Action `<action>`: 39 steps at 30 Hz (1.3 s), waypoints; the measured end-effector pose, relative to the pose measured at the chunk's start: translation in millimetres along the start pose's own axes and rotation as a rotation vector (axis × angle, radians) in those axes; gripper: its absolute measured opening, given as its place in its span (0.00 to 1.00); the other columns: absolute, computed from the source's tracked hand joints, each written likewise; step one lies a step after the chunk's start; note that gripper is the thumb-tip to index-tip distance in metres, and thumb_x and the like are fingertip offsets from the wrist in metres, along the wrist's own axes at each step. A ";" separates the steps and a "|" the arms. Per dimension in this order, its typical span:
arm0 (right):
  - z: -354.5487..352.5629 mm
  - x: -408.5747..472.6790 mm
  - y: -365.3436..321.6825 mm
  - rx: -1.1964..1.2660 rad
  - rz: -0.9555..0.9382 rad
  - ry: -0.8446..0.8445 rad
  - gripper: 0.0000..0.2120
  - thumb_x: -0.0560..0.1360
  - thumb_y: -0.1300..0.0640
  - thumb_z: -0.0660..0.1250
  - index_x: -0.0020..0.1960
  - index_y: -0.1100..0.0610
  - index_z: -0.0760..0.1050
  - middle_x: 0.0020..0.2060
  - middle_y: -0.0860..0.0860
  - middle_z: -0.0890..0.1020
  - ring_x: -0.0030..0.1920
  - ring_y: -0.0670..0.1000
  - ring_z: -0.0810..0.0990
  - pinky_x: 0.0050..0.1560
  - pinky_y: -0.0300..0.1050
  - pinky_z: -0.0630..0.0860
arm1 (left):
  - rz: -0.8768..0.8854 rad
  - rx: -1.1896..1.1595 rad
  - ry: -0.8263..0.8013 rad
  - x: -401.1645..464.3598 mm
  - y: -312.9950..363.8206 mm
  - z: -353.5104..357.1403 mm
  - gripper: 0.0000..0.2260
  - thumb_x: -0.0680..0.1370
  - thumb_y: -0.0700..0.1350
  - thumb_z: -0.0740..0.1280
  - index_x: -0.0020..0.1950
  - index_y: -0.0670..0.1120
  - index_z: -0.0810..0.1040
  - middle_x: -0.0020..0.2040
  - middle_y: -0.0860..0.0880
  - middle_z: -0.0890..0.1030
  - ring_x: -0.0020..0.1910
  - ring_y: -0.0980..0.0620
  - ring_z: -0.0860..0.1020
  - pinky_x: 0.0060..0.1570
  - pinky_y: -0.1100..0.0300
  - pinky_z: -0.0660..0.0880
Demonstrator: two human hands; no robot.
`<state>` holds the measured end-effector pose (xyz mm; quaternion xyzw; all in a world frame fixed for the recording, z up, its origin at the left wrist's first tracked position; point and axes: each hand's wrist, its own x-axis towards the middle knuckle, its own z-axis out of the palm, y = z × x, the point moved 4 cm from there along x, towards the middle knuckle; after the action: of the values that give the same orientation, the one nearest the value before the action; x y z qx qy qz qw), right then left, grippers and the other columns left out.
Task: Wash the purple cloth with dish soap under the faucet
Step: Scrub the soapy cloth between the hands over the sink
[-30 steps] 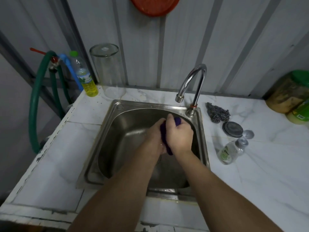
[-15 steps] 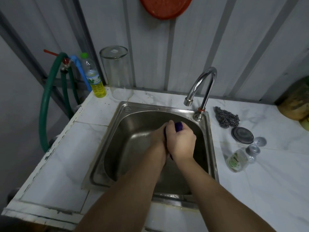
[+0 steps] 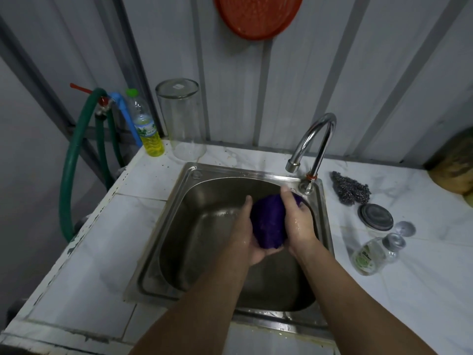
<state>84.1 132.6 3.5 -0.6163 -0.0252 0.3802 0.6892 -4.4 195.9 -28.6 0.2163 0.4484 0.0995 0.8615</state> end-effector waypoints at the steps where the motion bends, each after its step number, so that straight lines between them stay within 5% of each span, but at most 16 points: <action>1: 1.4 -5.9 -1.1 -0.044 -0.024 -0.029 0.24 0.71 0.39 0.74 0.55 0.57 0.78 0.45 0.56 0.86 0.44 0.58 0.86 0.40 0.53 0.85 | 0.016 0.000 -0.012 1.3 4.3 3.7 0.29 0.74 0.67 0.69 0.65 0.47 0.81 0.55 0.39 0.87 0.53 0.36 0.86 0.48 0.38 0.83; 5: 6.2 -34.1 -9.7 -0.303 -0.348 -0.122 0.14 0.76 0.49 0.73 0.44 0.60 0.78 0.33 0.60 0.82 0.34 0.55 0.82 0.36 0.50 0.81 | 0.071 0.094 0.065 1.9 30.8 13.4 0.31 0.73 0.60 0.75 0.70 0.43 0.77 0.62 0.38 0.84 0.58 0.38 0.84 0.51 0.44 0.82; 7: 17.6 -47.5 -12.5 -0.434 -0.468 -0.197 0.15 0.72 0.45 0.73 0.39 0.56 0.77 0.31 0.61 0.78 0.33 0.60 0.79 0.35 0.53 0.78 | 0.129 0.151 0.102 4.4 37.8 12.7 0.35 0.71 0.62 0.76 0.71 0.43 0.75 0.66 0.39 0.80 0.57 0.42 0.83 0.54 0.49 0.79; 10: 29.4 -40.1 -20.7 -0.632 -0.489 -0.058 0.20 0.69 0.36 0.70 0.34 0.53 0.75 0.26 0.53 0.79 0.30 0.53 0.79 0.32 0.51 0.78 | 0.150 0.107 0.066 4.8 33.1 20.2 0.21 0.75 0.64 0.70 0.38 0.46 0.79 0.37 0.44 0.78 0.32 0.48 0.80 0.41 0.56 0.77; 12: 28.1 -20.0 -31.3 -0.677 -0.480 0.128 0.22 0.71 0.36 0.67 0.31 0.53 0.74 0.23 0.48 0.78 0.27 0.48 0.78 0.29 0.44 0.74 | 0.139 0.095 0.037 3.8 27.1 28.5 0.21 0.78 0.57 0.66 0.31 0.45 0.81 0.32 0.42 0.79 0.25 0.47 0.81 0.32 0.57 0.78; 17: 6.7 27.3 -44.8 -0.772 -0.293 0.288 0.20 0.80 0.43 0.59 0.35 0.54 0.74 0.31 0.51 0.78 0.33 0.51 0.79 0.30 0.39 0.66 | 0.178 0.217 0.099 -8.0 24.5 36.3 0.13 0.77 0.47 0.65 0.55 0.42 0.82 0.46 0.40 0.84 0.42 0.41 0.85 0.43 0.46 0.84; 22: 14.4 -0.7 -27.2 -0.819 -0.585 0.139 0.22 0.79 0.42 0.59 0.32 0.54 0.73 0.28 0.52 0.79 0.32 0.54 0.79 0.37 0.47 0.75 | 0.210 0.258 0.210 1.4 44.2 28.7 0.16 0.78 0.48 0.69 0.58 0.37 0.79 0.50 0.40 0.84 0.51 0.40 0.83 0.58 0.43 0.82; 25: 27.5 -20.0 -12.9 -0.656 -0.609 0.036 0.22 0.76 0.41 0.63 0.32 0.56 0.72 0.25 0.54 0.76 0.27 0.52 0.76 0.29 0.49 0.75 | 0.127 0.169 0.159 3.3 49.6 25.6 0.20 0.78 0.57 0.70 0.59 0.42 0.78 0.48 0.43 0.81 0.45 0.44 0.81 0.48 0.51 0.79; 27: 29.9 -17.7 -12.4 -0.590 -0.601 0.050 0.23 0.74 0.41 0.66 0.32 0.58 0.70 0.24 0.54 0.75 0.25 0.50 0.74 0.26 0.46 0.72 | 0.107 0.121 0.106 3.4 45.4 26.1 0.21 0.78 0.62 0.69 0.50 0.43 0.78 0.37 0.46 0.82 0.36 0.48 0.82 0.41 0.54 0.78; 30: 24.2 -2.3 -20.3 -0.608 -0.579 0.182 0.22 0.73 0.38 0.65 0.30 0.54 0.72 0.21 0.47 0.76 0.23 0.44 0.74 0.24 0.33 0.67 | 0.118 0.043 0.010 3.5 31.0 32.9 0.16 0.79 0.54 0.67 0.37 0.44 0.80 0.29 0.46 0.80 0.28 0.49 0.82 0.35 0.58 0.78; 34: 9.0 30.2 -31.6 -0.615 -0.410 0.303 0.21 0.76 0.39 0.60 0.31 0.52 0.74 0.25 0.47 0.79 0.28 0.45 0.79 0.26 0.37 0.67 | 0.137 0.154 0.023 -1.8 23.7 40.8 0.15 0.78 0.46 0.63 0.56 0.40 0.83 0.41 0.40 0.82 0.40 0.42 0.82 0.40 0.51 0.80; 37: -5.0 45.7 -21.7 -0.554 -0.173 0.321 0.20 0.79 0.41 0.58 0.37 0.54 0.73 0.35 0.53 0.80 0.36 0.53 0.80 0.35 0.44 0.71 | 0.203 0.230 0.087 -5.4 26.4 41.3 0.15 0.76 0.45 0.65 0.60 0.39 0.82 0.47 0.38 0.84 0.44 0.41 0.83 0.43 0.47 0.82; 39: -6.6 40.9 -19.1 -0.579 -0.175 0.304 0.22 0.81 0.40 0.55 0.38 0.55 0.73 0.36 0.54 0.80 0.38 0.53 0.80 0.41 0.47 0.74 | 0.160 0.201 0.077 -8.5 25.9 40.8 0.18 0.77 0.52 0.67 0.60 0.42 0.82 0.48 0.42 0.85 0.47 0.41 0.83 0.44 0.48 0.82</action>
<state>125.9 150.8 0.8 -0.8316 -0.0818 0.2006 0.5114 24.6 204.1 10.1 0.3326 0.4703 0.1306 0.8069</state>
